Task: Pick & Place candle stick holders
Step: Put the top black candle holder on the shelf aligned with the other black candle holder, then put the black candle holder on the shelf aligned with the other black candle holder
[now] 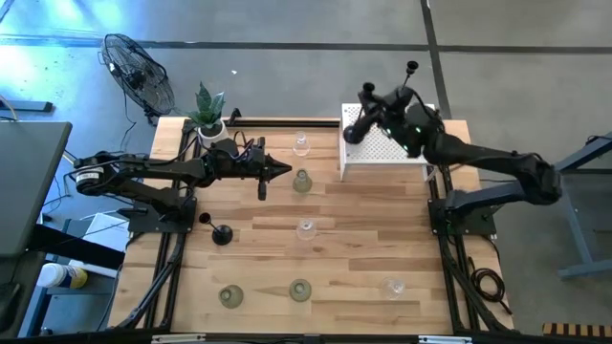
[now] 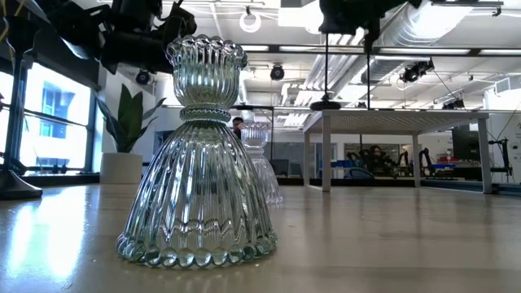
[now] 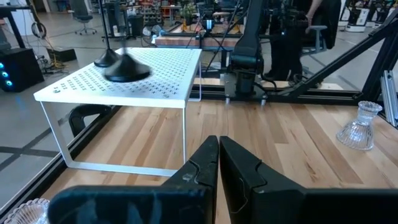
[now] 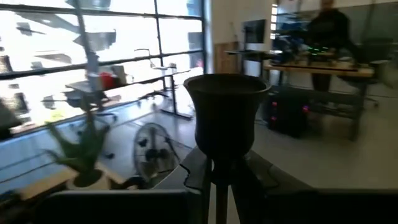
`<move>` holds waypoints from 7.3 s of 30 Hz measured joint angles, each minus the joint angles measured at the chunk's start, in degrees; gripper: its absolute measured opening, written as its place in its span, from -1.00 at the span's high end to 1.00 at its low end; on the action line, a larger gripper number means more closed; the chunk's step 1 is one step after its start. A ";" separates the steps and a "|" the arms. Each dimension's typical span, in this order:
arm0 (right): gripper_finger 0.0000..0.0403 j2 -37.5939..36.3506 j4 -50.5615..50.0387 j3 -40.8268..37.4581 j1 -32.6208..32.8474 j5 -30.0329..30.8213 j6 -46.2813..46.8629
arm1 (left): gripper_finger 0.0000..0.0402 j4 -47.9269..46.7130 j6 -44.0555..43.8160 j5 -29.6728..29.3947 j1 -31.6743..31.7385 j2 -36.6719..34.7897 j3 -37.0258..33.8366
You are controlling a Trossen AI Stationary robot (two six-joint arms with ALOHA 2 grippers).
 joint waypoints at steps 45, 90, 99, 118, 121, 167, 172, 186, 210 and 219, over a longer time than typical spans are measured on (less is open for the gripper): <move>0.75 11.48 -0.74 7.03 -15.28 -4.11 2.46 | 0.93 -0.12 0.15 -0.02 0.00 0.00 0.00; 0.45 -0.70 -22.02 5.56 -1.39 1.65 0.56 | 0.93 -0.34 -0.50 -0.04 -0.01 0.00 0.02; 0.96 -7.18 -7.73 -13.94 9.70 -2.49 1.57 | 0.93 -5.08 -0.81 -2.92 0.01 -0.17 0.67; 0.99 -11.16 19.33 -34.65 13.55 -7.25 -2.62 | 0.99 -100.67 -12.18 -11.47 -2.57 -15.62 30.62; 0.99 -11.16 19.88 -34.65 13.53 -8.48 -3.53 | 0.99 -107.00 -17.32 -11.58 -5.37 -16.68 30.63; 1.00 -11.14 20.45 -34.63 13.53 -10.36 -5.12 | 0.15 -103.48 -42.45 -8.33 -32.02 -39.08 13.22; 1.00 -11.14 20.46 -34.63 13.53 -10.36 -6.01 | 0.15 -103.63 -42.47 -7.47 -32.02 -39.08 13.22; 1.00 -11.12 20.47 -34.63 13.51 -11.29 -6.17 | 0.15 -100.13 -40.91 -8.94 -32.02 -38.87 13.22; 1.00 -11.12 20.49 -34.61 13.51 -11.46 -6.15 | 0.15 -99.17 -37.95 -11.83 -32.00 -35.03 13.22; 1.00 -11.12 20.49 -34.61 13.51 -11.54 -6.15 | 0.15 -99.18 -42.31 -7.35 -32.00 -34.84 13.22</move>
